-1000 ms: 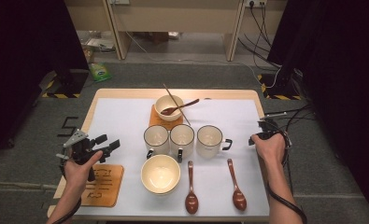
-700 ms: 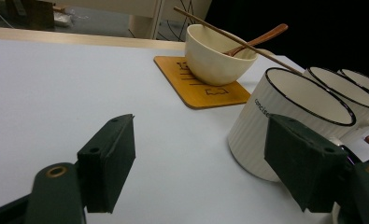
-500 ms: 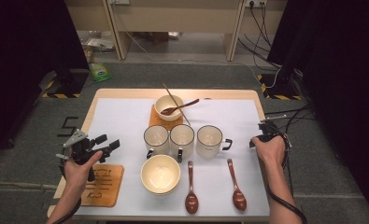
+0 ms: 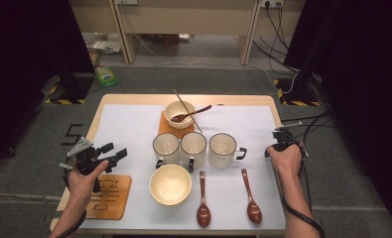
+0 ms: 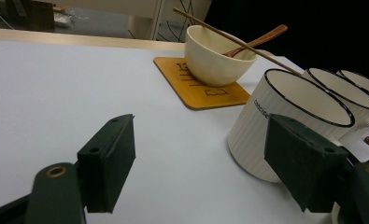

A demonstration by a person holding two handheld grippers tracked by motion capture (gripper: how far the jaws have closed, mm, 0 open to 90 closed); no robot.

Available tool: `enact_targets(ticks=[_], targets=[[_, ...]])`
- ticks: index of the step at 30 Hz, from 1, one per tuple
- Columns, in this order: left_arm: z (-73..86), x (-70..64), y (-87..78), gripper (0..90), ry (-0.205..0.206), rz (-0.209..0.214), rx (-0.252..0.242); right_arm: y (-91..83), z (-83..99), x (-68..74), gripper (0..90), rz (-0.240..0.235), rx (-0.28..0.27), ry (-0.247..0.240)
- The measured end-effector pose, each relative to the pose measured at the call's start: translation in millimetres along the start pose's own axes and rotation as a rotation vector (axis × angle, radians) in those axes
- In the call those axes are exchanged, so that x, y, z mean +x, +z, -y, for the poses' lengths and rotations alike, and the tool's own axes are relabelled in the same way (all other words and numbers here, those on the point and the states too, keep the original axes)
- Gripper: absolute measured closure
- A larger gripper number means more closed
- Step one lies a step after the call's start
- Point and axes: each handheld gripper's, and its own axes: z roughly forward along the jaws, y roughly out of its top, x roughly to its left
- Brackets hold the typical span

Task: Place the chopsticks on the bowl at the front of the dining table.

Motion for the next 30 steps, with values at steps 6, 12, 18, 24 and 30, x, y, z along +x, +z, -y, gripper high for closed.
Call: enact_targets(ticks=[6, 12, 18, 24, 30], targets=[[0.0, 0.3, -0.2, 24.2, -0.001, -0.001, -0.002, 1.9, 1.5, 2.5, 71.2, 0.021, 0.019, -0.016], [-0.2, 0.2, -0.6, 24.2, -0.001, -0.001, -0.002, 0.0, 3.8, 4.1, 72.8, 0.025, 0.035, -0.013], [0.1, -0.1, 0.0, 24.2, -0.001, 0.001, 0.000, -2.9, 8.6, 3.8, 73.1, 0.022, 0.060, -0.007], [-0.2, -0.4, -0.1, 24.2, -0.001, 0.001, -0.002, -3.2, 10.1, 3.6, 78.4, 0.034, 0.084, -0.005], [0.3, 0.3, -0.3, 24.2, -0.004, 0.001, -0.002, -3.3, 8.8, 5.8, 83.2, 0.055, 0.110, -0.006]])
